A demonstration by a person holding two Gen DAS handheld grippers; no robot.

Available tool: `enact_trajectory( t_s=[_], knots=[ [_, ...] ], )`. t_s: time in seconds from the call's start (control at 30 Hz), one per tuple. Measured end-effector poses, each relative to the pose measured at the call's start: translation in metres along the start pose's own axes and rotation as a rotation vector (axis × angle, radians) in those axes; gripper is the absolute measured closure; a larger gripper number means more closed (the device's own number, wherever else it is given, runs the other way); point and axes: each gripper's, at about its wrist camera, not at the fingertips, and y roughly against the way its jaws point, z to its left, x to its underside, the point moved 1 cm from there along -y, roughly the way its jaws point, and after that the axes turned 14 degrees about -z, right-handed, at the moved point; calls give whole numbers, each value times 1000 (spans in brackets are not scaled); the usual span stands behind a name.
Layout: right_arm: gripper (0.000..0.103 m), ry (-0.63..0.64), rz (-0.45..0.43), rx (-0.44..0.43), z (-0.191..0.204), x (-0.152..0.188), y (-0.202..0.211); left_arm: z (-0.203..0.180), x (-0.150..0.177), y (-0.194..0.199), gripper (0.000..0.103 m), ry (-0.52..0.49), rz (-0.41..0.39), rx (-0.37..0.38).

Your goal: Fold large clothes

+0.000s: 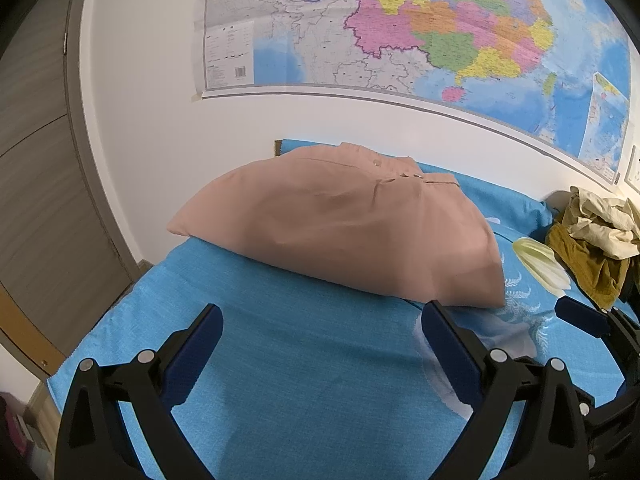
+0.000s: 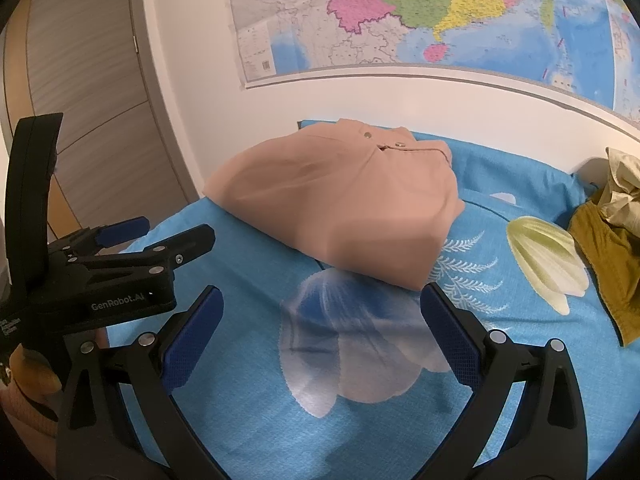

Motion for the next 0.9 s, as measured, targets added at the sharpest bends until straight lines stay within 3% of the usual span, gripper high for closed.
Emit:
enact_trajectory(
  t_s=[0.9],
  knots=[
    [6, 8, -11, -1, 2, -3, 3, 6, 5, 3, 7, -3, 9, -17]
  ],
)
